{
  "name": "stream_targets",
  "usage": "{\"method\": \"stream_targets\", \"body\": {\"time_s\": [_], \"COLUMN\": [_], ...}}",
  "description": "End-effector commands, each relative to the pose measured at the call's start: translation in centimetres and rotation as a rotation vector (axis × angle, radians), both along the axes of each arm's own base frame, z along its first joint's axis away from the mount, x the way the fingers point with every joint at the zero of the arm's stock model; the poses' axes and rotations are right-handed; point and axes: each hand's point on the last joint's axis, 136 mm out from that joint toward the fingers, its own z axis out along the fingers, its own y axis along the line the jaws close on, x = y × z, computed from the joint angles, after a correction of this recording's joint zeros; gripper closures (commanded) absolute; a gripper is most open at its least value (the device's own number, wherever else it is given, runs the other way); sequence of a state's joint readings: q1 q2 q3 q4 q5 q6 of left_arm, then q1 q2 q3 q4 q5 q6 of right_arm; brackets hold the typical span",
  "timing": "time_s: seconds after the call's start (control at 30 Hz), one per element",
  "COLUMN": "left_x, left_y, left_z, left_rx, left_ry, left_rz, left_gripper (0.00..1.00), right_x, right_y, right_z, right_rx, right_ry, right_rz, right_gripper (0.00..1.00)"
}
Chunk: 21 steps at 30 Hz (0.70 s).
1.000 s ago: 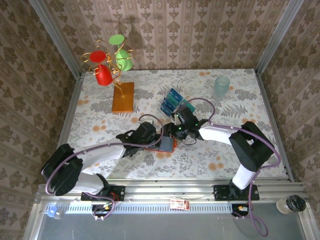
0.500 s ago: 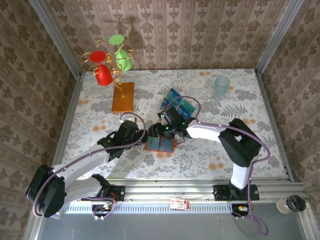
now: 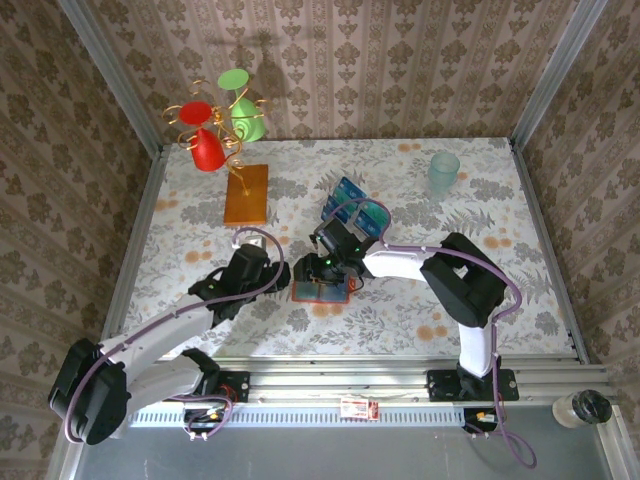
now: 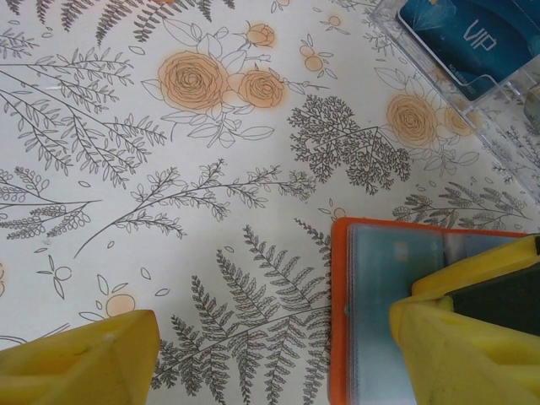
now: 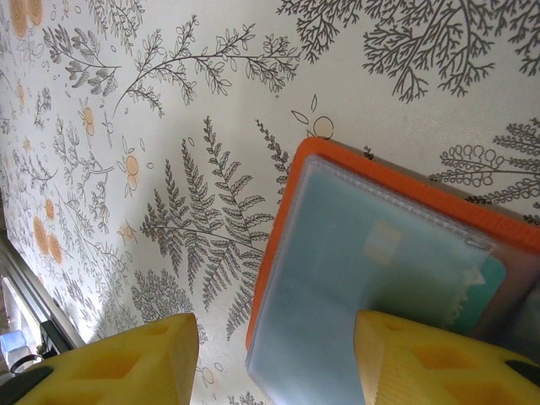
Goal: Put the credit cards into the card holder
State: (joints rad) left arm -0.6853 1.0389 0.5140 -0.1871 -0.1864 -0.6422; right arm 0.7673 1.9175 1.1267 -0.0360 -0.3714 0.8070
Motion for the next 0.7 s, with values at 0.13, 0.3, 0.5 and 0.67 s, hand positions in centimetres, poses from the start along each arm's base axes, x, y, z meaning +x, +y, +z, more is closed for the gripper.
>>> {"method": "stream_targets", "body": {"time_s": [0.13, 0.3, 0.5, 0.67], "left_x": [-0.1, 0.1, 0.1, 0.0], "left_y": [-0.1, -0.5, -1.3, -2.1], "left_z": [-0.8, -0.8, -1.2, -1.8], "left_rx": [0.003, -0.004, -0.002, 0.013], "left_ry": [0.017, 0.02, 0.032, 0.044], "left_rz": [-0.012, -0.018, -0.037, -0.056], "left_gripper": [0.24, 0.24, 0.24, 0.24], "right_x": [0.1, 0.1, -0.2, -0.1], "right_y": [-1.9, -3.1, -4.0, -3.5], "right_z": [1.8, 1.3, 0.1, -0.8], "right_rx": [-0.004, -0.007, -0.04, -0.051], "right_ry": [-0.03, -0.028, -0.018, -0.006], "right_rz": [-0.009, -0.027, -0.023, 0.007], "right_gripper": [0.49, 0.52, 0.77, 0.91]}}
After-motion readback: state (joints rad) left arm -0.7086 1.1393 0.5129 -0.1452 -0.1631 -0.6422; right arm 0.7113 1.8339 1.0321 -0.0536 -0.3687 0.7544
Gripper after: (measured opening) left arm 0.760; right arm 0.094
